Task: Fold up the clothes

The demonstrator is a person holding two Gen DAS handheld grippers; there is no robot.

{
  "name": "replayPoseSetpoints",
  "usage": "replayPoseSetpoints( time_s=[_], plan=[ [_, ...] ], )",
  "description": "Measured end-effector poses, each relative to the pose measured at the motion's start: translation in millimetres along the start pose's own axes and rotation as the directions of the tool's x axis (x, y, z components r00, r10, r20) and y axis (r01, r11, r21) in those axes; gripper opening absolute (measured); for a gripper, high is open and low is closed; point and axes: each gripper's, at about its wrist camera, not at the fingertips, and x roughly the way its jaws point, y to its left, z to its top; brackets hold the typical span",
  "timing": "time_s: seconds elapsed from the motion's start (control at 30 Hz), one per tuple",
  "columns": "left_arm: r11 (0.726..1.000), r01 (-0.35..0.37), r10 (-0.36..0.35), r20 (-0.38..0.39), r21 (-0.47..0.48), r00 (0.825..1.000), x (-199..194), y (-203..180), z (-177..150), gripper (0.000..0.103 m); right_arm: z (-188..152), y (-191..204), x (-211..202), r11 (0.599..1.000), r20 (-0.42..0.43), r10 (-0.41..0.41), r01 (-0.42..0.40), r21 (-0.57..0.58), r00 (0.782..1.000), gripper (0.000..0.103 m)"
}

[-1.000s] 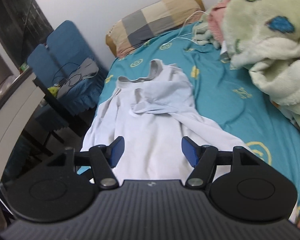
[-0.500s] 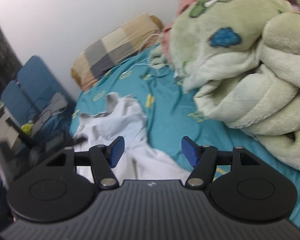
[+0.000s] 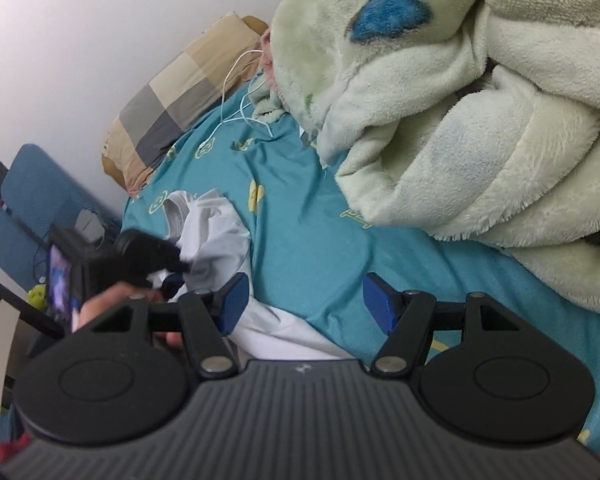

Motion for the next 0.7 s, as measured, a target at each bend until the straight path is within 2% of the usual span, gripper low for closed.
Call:
replayPoseSetpoints(
  time_s=[0.13, 0.2, 0.3, 0.4, 0.47, 0.63, 0.7],
  plan=[
    [0.999, 0.041, -0.04, -0.045, 0.032, 0.998, -42, 18, -29, 0.005, 0, -1, -4, 1.0, 0.009, -0.001, 0.001, 0.008, 1.0, 0.066],
    [0.999, 0.014, -0.011, -0.078, 0.036, 0.997, -48, 32, -43, 0.005, 1, 0, -6, 1.0, 0.015, -0.002, 0.002, 0.007, 1.0, 0.066],
    [0.996, -0.012, 0.019, -0.08, 0.083, 0.997, -47, 49, -54, 0.009, 0, 3, -8, 1.0, 0.017, -0.004, 0.004, -0.003, 1.0, 0.066],
    [0.997, 0.007, -0.004, -0.047, 0.076, 0.999, -54, 63, -53, 0.026, -3, 4, -9, 1.0, 0.014, -0.017, 0.017, -0.019, 1.0, 0.066],
    [0.998, 0.015, -0.013, -0.025, 0.059, 1.0, -58, 71, -46, 0.052, -3, 4, -11, 1.0, 0.009, -0.014, 0.014, -0.018, 1.0, 0.066],
    [0.998, -0.023, 0.018, 0.076, 0.058, 0.997, -54, 77, -15, 0.079, -3, 7, -17, 1.0, 0.024, 0.006, -0.005, -0.019, 1.0, 0.066],
    [0.999, -0.019, 0.015, 0.104, 0.033, 0.994, -43, 80, 0, 0.082, -3, 8, -13, 1.0, 0.014, 0.009, -0.008, -0.018, 1.0, 0.066]
  ],
)
